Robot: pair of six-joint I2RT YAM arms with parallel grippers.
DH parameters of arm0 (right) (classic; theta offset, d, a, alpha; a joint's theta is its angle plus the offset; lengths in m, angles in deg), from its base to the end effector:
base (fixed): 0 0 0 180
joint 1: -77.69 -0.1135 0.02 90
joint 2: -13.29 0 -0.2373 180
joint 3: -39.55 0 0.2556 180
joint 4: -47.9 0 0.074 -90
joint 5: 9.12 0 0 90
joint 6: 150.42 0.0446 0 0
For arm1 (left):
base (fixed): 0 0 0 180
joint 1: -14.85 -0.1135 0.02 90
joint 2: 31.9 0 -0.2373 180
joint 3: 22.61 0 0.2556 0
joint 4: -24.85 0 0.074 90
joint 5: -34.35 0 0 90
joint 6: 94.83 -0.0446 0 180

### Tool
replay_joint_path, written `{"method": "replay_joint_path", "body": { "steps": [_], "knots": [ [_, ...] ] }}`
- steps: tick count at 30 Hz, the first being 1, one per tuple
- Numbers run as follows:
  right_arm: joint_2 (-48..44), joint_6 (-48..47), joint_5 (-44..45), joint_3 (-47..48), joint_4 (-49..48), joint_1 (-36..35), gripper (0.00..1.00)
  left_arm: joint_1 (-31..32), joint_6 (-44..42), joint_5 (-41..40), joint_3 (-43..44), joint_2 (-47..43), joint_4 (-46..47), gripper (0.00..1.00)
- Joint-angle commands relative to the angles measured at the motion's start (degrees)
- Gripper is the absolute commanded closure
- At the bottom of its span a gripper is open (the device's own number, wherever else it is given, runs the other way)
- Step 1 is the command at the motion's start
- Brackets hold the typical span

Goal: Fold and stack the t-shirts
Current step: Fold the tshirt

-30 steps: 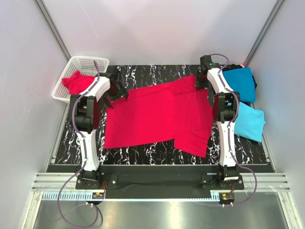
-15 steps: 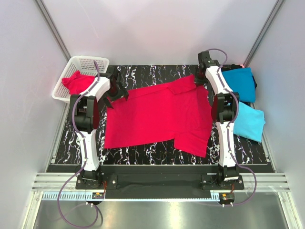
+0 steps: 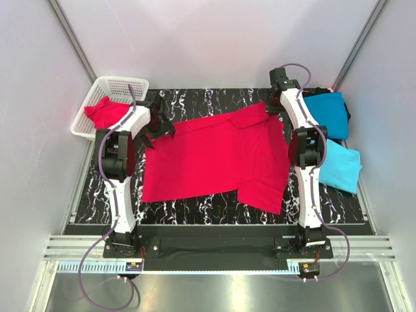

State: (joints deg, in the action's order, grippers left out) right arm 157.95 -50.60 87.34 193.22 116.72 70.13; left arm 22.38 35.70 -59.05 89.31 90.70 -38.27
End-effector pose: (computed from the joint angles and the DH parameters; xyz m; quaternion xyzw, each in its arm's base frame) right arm 0.5216 0.0642 0.1885 0.0337 0.9635 -0.0145 0.2652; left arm 0.4287 -0.0540 0.1522 -0.2851 0.9476 -0.0305 0.1406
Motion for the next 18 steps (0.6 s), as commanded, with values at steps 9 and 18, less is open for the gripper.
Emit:
{"method": "replay_joint_path", "body": {
  "steps": [9, 18],
  "knots": [
    [-5.0, -0.1, -0.7, -0.7, -0.1, -1.1, 1.00, 0.0, 5.3, -9.1, -5.9, -6.4, 5.0, 0.18],
    [-4.9, 0.2, -1.4, -2.5, -0.8, -1.7, 1.00, 0.6, 7.8, -21.3, -7.9, -9.5, 5.9, 0.20]
  ]
}}
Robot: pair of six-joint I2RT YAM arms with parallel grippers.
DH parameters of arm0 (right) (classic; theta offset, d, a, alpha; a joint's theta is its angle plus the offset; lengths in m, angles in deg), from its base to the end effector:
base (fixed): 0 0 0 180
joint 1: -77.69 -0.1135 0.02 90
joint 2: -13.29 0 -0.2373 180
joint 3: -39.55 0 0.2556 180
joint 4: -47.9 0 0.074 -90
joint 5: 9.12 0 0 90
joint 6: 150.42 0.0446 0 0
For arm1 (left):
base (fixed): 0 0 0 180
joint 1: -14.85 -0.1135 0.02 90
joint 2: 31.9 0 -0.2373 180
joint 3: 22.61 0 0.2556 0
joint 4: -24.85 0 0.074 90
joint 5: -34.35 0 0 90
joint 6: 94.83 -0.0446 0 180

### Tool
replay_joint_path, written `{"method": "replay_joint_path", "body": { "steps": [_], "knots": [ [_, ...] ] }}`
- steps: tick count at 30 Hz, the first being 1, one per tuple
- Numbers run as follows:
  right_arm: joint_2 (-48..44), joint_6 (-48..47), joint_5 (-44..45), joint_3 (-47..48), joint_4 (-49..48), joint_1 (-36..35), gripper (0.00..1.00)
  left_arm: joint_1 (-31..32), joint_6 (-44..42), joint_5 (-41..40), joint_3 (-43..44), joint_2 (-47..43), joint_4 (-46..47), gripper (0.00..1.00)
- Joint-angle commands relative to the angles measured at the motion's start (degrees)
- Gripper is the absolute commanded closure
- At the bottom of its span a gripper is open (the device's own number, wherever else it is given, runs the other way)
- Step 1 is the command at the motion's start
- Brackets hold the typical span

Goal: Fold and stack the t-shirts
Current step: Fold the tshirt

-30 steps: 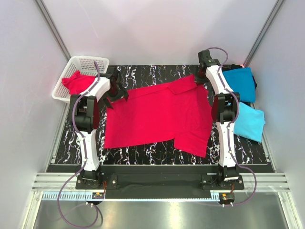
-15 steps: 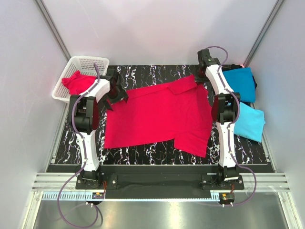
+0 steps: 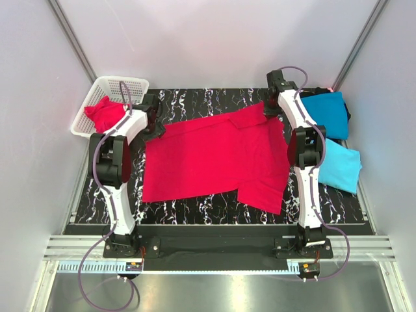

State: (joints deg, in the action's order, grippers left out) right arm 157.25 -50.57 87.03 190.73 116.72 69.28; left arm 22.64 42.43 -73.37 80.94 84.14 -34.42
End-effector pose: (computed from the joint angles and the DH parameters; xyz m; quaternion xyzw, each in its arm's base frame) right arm 0.5168 0.0716 0.1811 0.0253 0.9678 -0.0125 0.2501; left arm 0.4082 -0.0421 0.1608 -0.3524 0.9100 0.0625 0.2092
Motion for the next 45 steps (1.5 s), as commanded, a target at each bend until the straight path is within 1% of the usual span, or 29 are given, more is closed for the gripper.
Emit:
{"method": "replay_joint_path", "body": {
  "steps": [1, 3, 4, 7, 9, 17, 23, 28, 32, 43, 45],
  "knots": [
    [-4.2, 0.1, -1.3, -0.1, -0.8, -0.7, 1.00, 0.4, 0.4, -7.9, 0.8, -2.1, 2.0, 0.23],
    [-4.2, 0.3, -1.8, -0.2, -0.9, -0.8, 1.00, 0.9, -0.7, -9.3, 1.4, -1.0, 2.3, 0.33],
    [-4.2, 0.3, -1.8, -0.5, -0.9, -0.9, 1.00, 1.3, -1.7, -9.9, 2.0, -0.3, 2.4, 0.43],
    [-4.5, 0.3, -1.8, -0.8, -0.8, -0.8, 1.00, 1.9, -4.1, -10.8, 3.5, 2.2, 2.3, 0.50],
    [-4.9, 0.2, -1.8, -1.2, -0.9, -0.8, 1.00, 2.2, -5.1, -11.3, 3.8, 3.7, 2.2, 0.50],
    [-5.7, 0.2, -2.3, -2.3, -1.2, -0.8, 1.00, 2.2, -4.4, -14.7, 4.3, 4.8, 0.2, 0.48],
    [-6.6, 0.3, -2.5, -4.2, -1.5, -0.8, 1.00, 2.2, -4.2, -18.1, 7.8, 6.1, -1.1, 0.52],
    [-7.2, 0.4, -2.7, -4.9, -2.0, -0.8, 1.00, 2.2, -6.0, -16.4, 12.6, 9.2, -1.7, 0.52],
    [-7.7, 0.3, -2.5, -5.1, -2.1, -0.7, 1.00, 1.9, -5.1, -14.5, 15.1, 11.1, -3.0, 0.52],
    [-8.3, 0.7, -2.8, -6.0, -2.2, -0.7, 1.00, 1.3, -2.4, -15.1, 14.0, 11.3, -5.5, 0.50],
    [-8.3, 0.9, -2.9, -6.2, -2.3, -0.7, 1.00, 1.0, -2.4, -13.9, 14.2, 11.5, -5.5, 0.49]
  ]
}}
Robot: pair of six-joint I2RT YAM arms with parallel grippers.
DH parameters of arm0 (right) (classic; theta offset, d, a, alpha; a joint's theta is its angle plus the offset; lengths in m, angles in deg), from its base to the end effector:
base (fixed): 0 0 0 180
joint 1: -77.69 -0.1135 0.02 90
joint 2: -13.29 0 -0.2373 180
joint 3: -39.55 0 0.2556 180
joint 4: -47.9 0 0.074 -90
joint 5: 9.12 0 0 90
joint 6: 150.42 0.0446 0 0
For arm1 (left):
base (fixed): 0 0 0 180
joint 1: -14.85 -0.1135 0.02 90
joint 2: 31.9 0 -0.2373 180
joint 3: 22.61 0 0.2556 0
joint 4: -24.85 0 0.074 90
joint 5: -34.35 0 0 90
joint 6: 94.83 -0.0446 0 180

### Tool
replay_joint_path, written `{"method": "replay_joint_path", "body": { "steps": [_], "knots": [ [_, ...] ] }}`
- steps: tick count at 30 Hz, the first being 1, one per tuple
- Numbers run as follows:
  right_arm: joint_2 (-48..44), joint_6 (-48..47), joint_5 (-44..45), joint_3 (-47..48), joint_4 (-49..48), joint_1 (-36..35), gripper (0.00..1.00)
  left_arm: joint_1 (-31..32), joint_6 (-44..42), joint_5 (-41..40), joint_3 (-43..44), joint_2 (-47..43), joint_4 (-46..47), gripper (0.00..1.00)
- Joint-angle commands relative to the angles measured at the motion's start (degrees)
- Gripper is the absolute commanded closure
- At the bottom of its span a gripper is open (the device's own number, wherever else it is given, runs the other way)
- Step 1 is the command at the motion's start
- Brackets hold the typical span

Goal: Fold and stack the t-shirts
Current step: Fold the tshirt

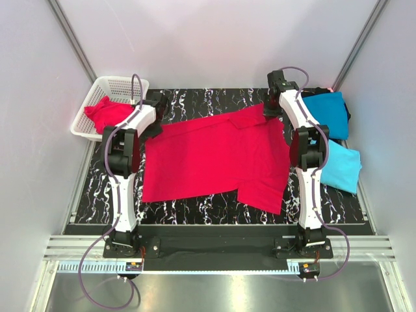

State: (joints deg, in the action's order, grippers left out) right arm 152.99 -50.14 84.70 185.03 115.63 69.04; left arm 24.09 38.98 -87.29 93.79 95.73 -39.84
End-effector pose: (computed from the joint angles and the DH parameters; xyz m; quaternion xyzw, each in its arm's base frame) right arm 0.5056 0.0739 0.1881 0.0219 0.9694 0.0079 0.2442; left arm 0.4408 -0.0480 0.1431 -0.3156 0.9018 0.1894 0.2263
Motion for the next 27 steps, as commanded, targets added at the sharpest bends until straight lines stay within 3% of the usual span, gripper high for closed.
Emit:
{"method": "replay_joint_path", "body": {
  "steps": [1, 12, 23, 27],
  "knots": [
    [-4.0, 0.4, -0.7, -0.7, -1.2, -0.6, 1.00, -0.7, 1.0, 0.4, 1.4, 0.5, -0.1, 0.50],
    [-4.5, -0.1, 0.3, -0.9, -1.2, -0.5, 1.00, -2.1, 2.0, 6.8, 2.1, 2.5, 0.0, 0.59],
    [-4.1, 0.4, -0.6, -1.8, -1.2, -0.5, 1.00, -2.1, 2.1, 3.9, 1.1, 0.5, 0.0, 0.83],
    [-4.0, 0.5, -0.6, -1.8, -1.5, -0.5, 1.00, -2.1, 2.2, 2.9, 0.8, -0.2, -0.3, 1.00]
  ]
}}
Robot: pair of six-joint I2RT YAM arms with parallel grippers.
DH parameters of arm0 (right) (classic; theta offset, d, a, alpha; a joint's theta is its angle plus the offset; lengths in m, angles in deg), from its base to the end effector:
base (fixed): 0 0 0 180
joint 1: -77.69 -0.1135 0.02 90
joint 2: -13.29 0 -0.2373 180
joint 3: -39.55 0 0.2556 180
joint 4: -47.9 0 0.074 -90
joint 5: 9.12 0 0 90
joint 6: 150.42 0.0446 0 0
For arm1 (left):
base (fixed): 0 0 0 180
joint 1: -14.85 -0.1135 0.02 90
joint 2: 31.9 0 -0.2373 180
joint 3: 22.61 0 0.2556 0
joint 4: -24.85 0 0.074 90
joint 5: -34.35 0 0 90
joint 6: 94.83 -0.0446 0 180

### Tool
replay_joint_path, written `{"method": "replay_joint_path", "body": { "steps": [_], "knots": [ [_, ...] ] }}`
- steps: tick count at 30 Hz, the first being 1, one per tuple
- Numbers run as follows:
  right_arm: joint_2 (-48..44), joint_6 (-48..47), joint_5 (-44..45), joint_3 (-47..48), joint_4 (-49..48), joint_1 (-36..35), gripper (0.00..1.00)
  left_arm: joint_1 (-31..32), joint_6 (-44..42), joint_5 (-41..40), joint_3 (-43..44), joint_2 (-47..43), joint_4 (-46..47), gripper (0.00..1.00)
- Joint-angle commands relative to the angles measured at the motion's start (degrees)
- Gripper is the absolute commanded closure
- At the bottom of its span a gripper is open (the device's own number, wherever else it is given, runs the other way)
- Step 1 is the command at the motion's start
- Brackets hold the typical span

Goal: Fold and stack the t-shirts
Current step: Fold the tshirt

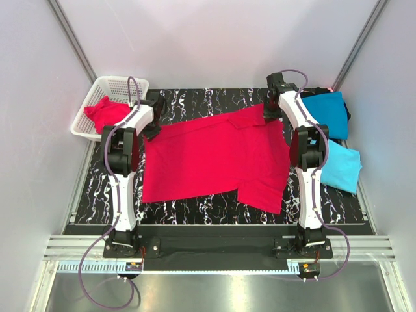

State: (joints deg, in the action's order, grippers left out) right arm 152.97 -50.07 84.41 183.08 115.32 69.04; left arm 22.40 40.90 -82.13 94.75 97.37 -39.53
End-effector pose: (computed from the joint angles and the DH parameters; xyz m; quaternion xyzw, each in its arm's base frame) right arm 0.5033 0.0738 0.1781 0.0215 0.9728 0.0081 0.2303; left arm 0.4460 -0.0391 0.1338 -0.3419 0.9044 0.1512 0.2058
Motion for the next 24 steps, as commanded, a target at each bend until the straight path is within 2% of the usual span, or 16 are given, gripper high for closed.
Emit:
{"method": "replay_joint_path", "body": {
  "steps": [1, 20, 24],
  "knots": [
    [-3.9, 0.5, -0.4, 0.1, -1.2, -0.5, 1.00, -0.4, 0.1, -2.4, -0.1, -2.1, -0.7, 1.00],
    [-3.6, 0.8, -0.7, 0.6, -1.2, -0.5, 1.00, -0.3, -2.9, -3.7, 2.2, -7.0, -0.3, 0.96],
    [-3.5, 1.0, -0.7, 0.3, -1.2, -0.5, 1.00, -0.2, -3.2, -3.8, 2.4, -8.0, -0.2, 0.98]
  ]
}}
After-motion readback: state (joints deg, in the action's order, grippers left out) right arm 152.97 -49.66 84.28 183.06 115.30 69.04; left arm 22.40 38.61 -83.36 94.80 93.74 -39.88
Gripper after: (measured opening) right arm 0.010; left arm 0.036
